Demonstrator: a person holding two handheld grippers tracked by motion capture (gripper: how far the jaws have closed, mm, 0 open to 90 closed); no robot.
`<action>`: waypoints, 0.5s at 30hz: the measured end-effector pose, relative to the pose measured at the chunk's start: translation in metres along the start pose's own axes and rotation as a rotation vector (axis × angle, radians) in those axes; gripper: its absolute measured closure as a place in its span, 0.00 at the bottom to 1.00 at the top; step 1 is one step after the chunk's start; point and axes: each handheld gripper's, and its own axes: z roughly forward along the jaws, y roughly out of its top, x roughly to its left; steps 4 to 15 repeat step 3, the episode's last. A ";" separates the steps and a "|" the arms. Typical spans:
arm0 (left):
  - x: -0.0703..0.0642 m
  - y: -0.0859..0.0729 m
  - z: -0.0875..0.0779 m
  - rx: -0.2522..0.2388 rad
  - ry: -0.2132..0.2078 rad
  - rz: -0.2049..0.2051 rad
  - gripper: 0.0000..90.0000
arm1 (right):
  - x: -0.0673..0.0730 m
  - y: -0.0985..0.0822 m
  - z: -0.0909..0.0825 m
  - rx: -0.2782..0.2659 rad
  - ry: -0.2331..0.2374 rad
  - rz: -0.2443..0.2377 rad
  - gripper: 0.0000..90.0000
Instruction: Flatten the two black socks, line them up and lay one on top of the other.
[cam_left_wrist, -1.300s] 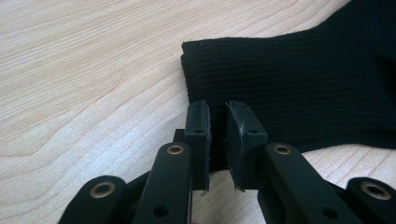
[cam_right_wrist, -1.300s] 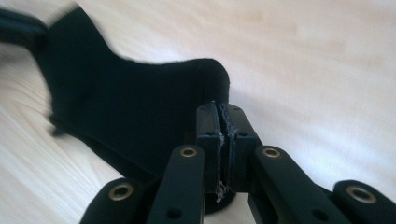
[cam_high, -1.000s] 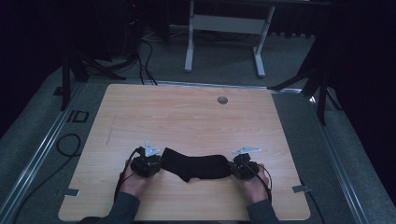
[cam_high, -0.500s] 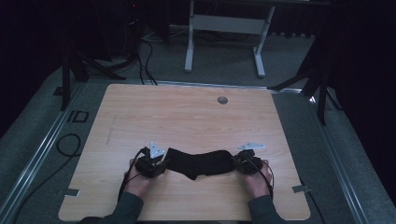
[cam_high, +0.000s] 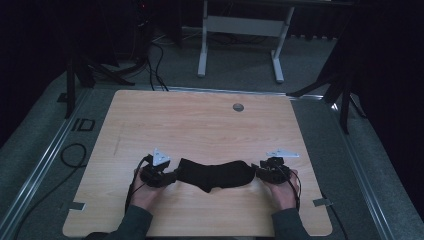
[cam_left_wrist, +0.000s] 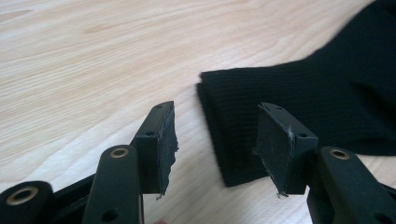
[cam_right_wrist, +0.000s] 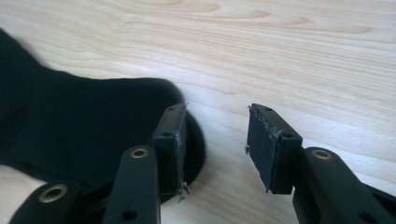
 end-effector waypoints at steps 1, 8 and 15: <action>0.002 0.000 0.000 -0.001 0.012 -0.009 0.54 | -0.002 0.000 0.000 -0.004 -0.009 0.005 0.63; 0.004 -0.001 -0.001 0.002 0.023 -0.014 0.54 | -0.004 0.000 0.000 -0.008 -0.019 0.007 0.63; 0.004 -0.001 -0.001 0.002 0.023 -0.014 0.54 | -0.004 0.000 0.000 -0.008 -0.019 0.007 0.63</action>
